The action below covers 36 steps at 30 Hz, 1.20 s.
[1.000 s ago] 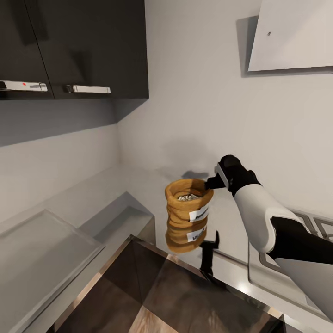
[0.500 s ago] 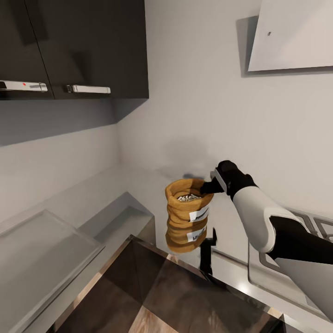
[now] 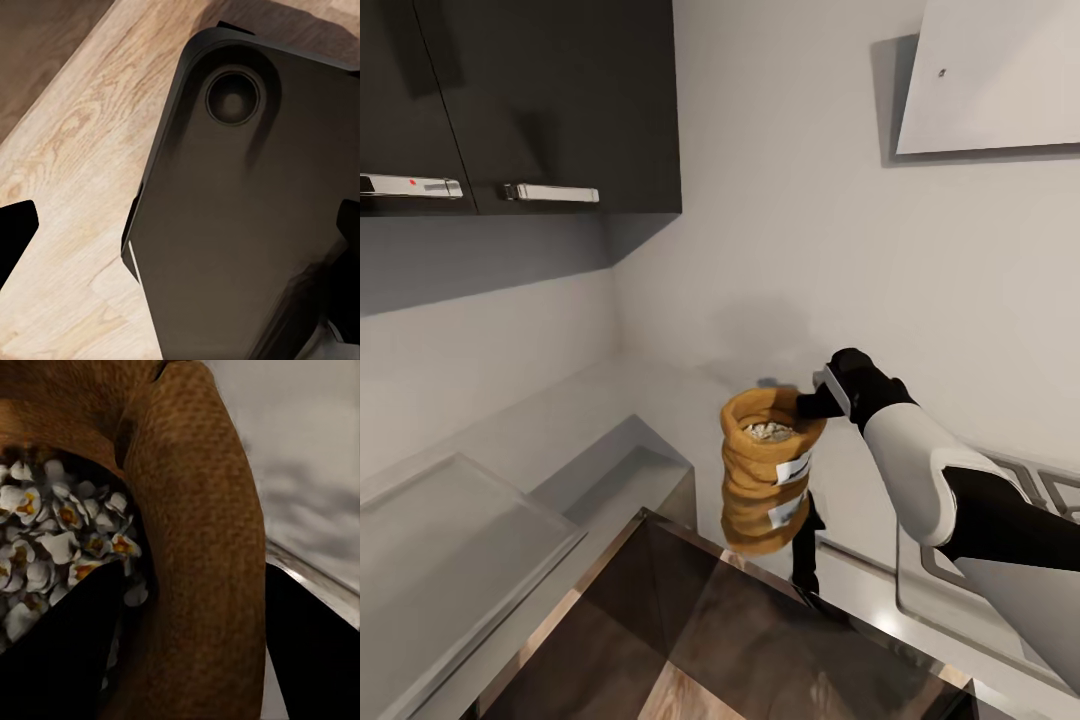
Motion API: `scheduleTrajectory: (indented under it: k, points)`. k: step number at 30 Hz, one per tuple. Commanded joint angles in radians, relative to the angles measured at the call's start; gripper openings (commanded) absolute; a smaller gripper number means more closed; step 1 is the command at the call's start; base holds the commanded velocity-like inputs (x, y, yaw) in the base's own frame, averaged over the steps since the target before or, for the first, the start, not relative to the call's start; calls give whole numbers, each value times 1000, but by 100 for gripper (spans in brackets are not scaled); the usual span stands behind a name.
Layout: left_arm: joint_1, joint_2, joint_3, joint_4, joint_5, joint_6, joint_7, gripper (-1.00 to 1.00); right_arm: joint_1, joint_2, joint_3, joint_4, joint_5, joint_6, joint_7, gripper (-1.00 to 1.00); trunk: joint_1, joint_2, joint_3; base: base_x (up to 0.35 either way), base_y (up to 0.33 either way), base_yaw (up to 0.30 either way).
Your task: In the kitchen, take the popcorn bag from the countertop, put it into the microwave, and heat it until the popcorn is cooked so the cooked popcorn ends up inside the bag.
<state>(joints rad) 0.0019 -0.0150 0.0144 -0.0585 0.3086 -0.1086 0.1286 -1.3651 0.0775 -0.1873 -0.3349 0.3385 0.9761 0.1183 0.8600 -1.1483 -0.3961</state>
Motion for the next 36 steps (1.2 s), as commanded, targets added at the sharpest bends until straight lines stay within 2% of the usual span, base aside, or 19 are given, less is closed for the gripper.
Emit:
scheduleTrajectory:
  k: [1, 7, 9, 11, 18, 31, 35, 36]
  points:
    - [0, 0, 1, -1, 3, -2, 3, 100, 0, 1, -6, -1, 7, 5, 6, -100, 0, -1, -1, 0, 0, 0]
    - [0, 0, 1, -1, 4, -2, 3, 100, 0, 2, -6, -5, 6, 26, 4, -100, 0, -1, -1, 0, 0, 0]
    - [0, 0, 1, -1, 4, -2, 3, 100, 0, 6, -6, -16, 9, 71, 4, -100, 0, -1, -1, 0, 0, 0]
    - [0, 0, 1, -1, 4, -2, 3, 100, 0, 8, -6, -28, 8, 71, 5, -100, 0, -1, -1, 0, 0, 0]
    - [0, -1, 1, -1, 3, -2, 3, 100, 0, 34, -6, -162, 8, 71, 7, -100, 0, -1, -1, 0, 0, 0]
    - [0, -2, 0, 0, 1, -3, 1, 100, 0, 36, -7, -168, 5, 71, 11, -100, 0, -1, -1, -30, 0, 0]
    - [1, -3, -1, 0, 0, -3, 2, 100, 0, 36, -6, -168, -48, 71, 12, -100, 0, -1, -1, -317, 0, 0]
    - [0, -3, -1, 0, 1, -3, 2, 100, 0, 35, -6, -168, -76, 71, 12, -100, 0, -1, -1, -341, 0, 0]
